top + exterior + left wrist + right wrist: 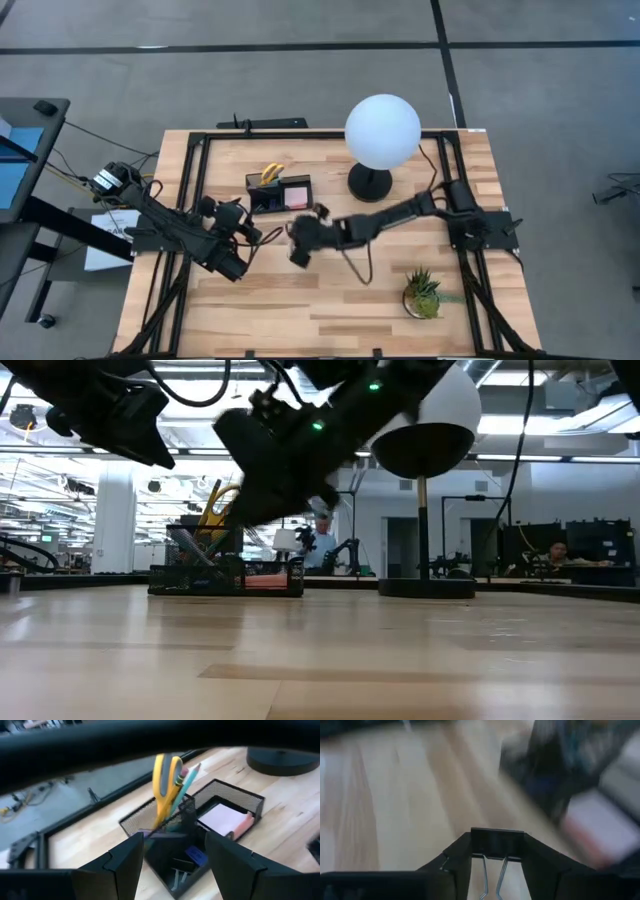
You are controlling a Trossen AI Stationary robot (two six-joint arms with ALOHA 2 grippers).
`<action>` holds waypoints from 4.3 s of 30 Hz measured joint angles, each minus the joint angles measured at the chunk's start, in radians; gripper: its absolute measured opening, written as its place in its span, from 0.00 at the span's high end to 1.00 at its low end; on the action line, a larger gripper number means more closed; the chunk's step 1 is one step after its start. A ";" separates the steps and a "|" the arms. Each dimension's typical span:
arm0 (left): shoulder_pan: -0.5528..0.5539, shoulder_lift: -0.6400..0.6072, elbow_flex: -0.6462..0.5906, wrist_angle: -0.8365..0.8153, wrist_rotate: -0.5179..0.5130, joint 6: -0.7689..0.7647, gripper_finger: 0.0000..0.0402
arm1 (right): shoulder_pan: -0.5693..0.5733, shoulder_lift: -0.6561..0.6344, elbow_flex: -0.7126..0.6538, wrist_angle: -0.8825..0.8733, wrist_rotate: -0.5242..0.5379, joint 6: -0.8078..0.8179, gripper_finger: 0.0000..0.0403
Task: Pick and place office supplies into organizer
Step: Put the black binder clip into the black desk organizer, then return to Home Position
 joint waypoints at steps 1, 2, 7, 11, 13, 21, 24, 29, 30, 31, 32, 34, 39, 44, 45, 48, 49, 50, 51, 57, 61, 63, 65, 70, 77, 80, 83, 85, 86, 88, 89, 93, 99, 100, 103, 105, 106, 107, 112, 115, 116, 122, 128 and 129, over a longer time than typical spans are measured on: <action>0.000 0.000 0.000 -0.018 -0.006 -0.003 0.48 | -0.021 0.000 0.001 0.052 -0.002 -0.044 0.65; 0.000 -0.001 0.000 -0.043 -0.013 -0.016 0.48 | -0.040 0.000 0.001 0.107 -0.004 -0.086 0.63; 0.000 -0.003 0.000 -0.249 -0.009 -0.190 0.48 | -0.147 0.018 0.003 0.357 -0.012 -0.207 0.63; 0.001 -0.017 0.000 -0.256 -0.018 -0.210 0.48 | -0.215 0.060 0.016 0.482 -0.061 -0.211 0.68; 0.000 -0.032 0.009 -0.269 -0.049 -0.194 0.48 | -0.236 0.074 0.010 0.480 -0.092 -0.211 0.68; 0.007 -0.064 0.009 -0.262 -0.071 -0.166 0.48 | -0.237 0.238 0.132 0.551 -0.085 -0.255 0.61; 0.007 -0.064 0.009 -0.260 -0.066 -0.162 0.48 | -0.233 0.288 0.180 0.570 -0.064 -0.263 0.65; 0.007 -0.064 0.009 -0.262 -0.062 -0.143 0.48 | -0.246 0.343 0.229 0.565 -0.058 -0.266 0.64; 0.007 -0.064 0.009 -0.262 -0.062 -0.143 0.48 | -0.248 0.344 0.230 0.546 -0.053 -0.266 0.62; 0.007 -0.064 0.009 -0.261 -0.060 -0.143 0.48 | -0.251 0.344 0.235 0.539 -0.046 -0.275 0.59; 0.007 -0.064 0.009 -0.261 -0.057 -0.143 0.48 | -0.251 0.354 0.249 0.542 -0.039 -0.287 0.56; 0.007 -0.064 0.009 -0.261 -0.045 -0.143 0.48 | -0.251 0.363 0.264 0.553 -0.034 -0.304 0.49; 0.007 -0.064 0.009 -0.261 -0.015 -0.143 0.48 | -0.250 0.366 0.277 0.550 -0.035 -0.307 0.39; 0.007 -0.064 0.009 -0.261 -0.013 -0.136 0.48 | -0.245 0.366 0.277 0.566 -0.034 -0.285 0.39; 0.006 -0.064 0.009 -0.261 -0.011 -0.124 0.48 | -0.242 0.366 0.277 0.571 -0.034 -0.265 0.40; 0.005 -0.064 0.010 -0.261 0.033 -0.068 0.48 | -0.230 0.355 0.277 0.553 -0.091 -0.235 0.43; 0.005 -0.064 0.010 -0.261 0.057 -0.042 0.48 | -0.223 0.345 0.276 0.530 -0.127 -0.256 0.44; 0.005 -0.064 0.010 -0.261 0.085 -0.017 0.48 | -0.214 0.329 0.276 0.500 -0.156 -0.289 0.45; 0.005 -0.064 0.009 -0.261 0.109 0.000 0.48 | -0.202 0.307 0.276 0.455 -0.167 -0.314 0.45; 0.003 -0.065 0.010 -0.261 0.068 0.029 0.48 | -0.136 0.115 0.276 0.149 -0.114 -0.360 0.49; -0.021 -0.123 0.010 -0.262 0.024 0.098 0.48 | -0.097 -0.059 0.277 -0.160 -0.094 -0.347 0.50; -0.042 -0.170 0.010 -0.259 0.017 0.128 0.48 | -0.074 -0.139 0.277 -0.325 -0.072 -0.290 0.50; -0.072 -0.249 0.010 -0.262 -0.012 0.154 0.48 | -0.043 -0.212 0.270 -0.446 -0.023 -0.275 0.49; -0.133 -0.507 0.010 -0.262 -0.066 0.248 0.48 | 0.068 -0.409 0.181 -0.581 0.180 -0.232 0.49; -0.203 -0.857 -0.120 -0.197 -0.139 0.272 0.48 | 0.236 -0.719 -0.226 -0.440 0.407 -0.110 0.49; -0.235 -0.945 -0.272 0.016 -0.209 0.349 0.48 | 0.261 -0.843 -0.489 -0.174 0.399 -0.106 0.49; -0.265 -0.966 -0.430 0.431 -0.214 0.624 0.48 | 0.233 -0.944 -0.725 0.118 0.300 -0.158 0.49; -0.276 -0.950 -0.513 0.765 -0.201 0.855 0.48 | 0.192 -0.999 -0.852 0.307 0.145 -0.225 0.49; -0.277 -0.938 -0.541 0.902 -0.204 0.957 0.48 | 0.168 -1.021 -0.907 0.393 0.060 -0.261 0.49; -0.272 -0.929 -0.571 1.082 -0.261 1.124 0.48 | 0.123 -1.060 -0.998 0.531 -0.050 -0.301 0.50; -0.267 -0.936 -0.573 1.120 -0.306 1.187 0.48 | 0.105 -1.081 -1.032 0.573 -0.064 -0.307 0.50; -0.220 -1.003 -0.555 1.126 -0.232 1.327 0.48 | 0.052 -1.201 -1.140 0.590 -0.059 -0.292 0.49; -0.066 -1.039 -0.584 1.249 0.058 1.456 0.48 | 0.054 -1.357 -1.248 0.588 -0.063 -0.289 0.49; -0.034 -1.039 -0.585 1.255 0.060 1.470 0.48 | 0.054 -1.379 -1.261 0.587 -0.063 -0.297 0.49; 0.070 -1.040 -0.584 1.256 0.071 1.497 0.48 | 0.051 -1.438 -1.290 0.586 -0.063 -0.322 0.49; 0.135 -1.061 -0.584 1.247 0.079 1.500 0.48 | 0.042 -1.484 -1.321 0.581 -0.063 -0.331 0.49; 0.166 -1.079 -0.584 1.234 0.095 1.502 0.48 | 0.036 -1.512 -1.339 0.578 -0.062 -0.330 0.50; 0.193 -1.098 -0.584 1.218 0.122 1.502 0.48 | 0.031 -1.538 -1.355 0.580 -0.062 -0.327 0.50; 0.278 -1.203 -0.584 1.139 0.361 1.492 0.48 | 0.004 -1.656 -1.414 0.573 -0.062 -0.326 0.49; 0.285 -1.234 -0.610 1.176 0.428 1.494 0.48 | -0.010 -1.702 -1.414 0.531 -0.063 -0.331 0.49; 0.285 -1.243 -0.639 1.216 0.425 1.514 0.48 | -0.014 -1.712 -1.414 0.513 -0.064 -0.331 0.49; 0.288 -1.306 -0.857 1.550 0.382 1.639 0.48 | -0.021 -1.726 -1.415 0.493 -0.065 -0.332 0.50; 0.288 -1.353 -0.838 1.502 0.552 1.711 0.48 | -0.021 -1.726 -1.415 0.479 -0.054 -0.351 0.50; 0.288 -1.357 -0.837 1.501 0.582 1.730 0.48 | -0.021 -1.726 -1.415 0.475 -0.050 -0.357 0.49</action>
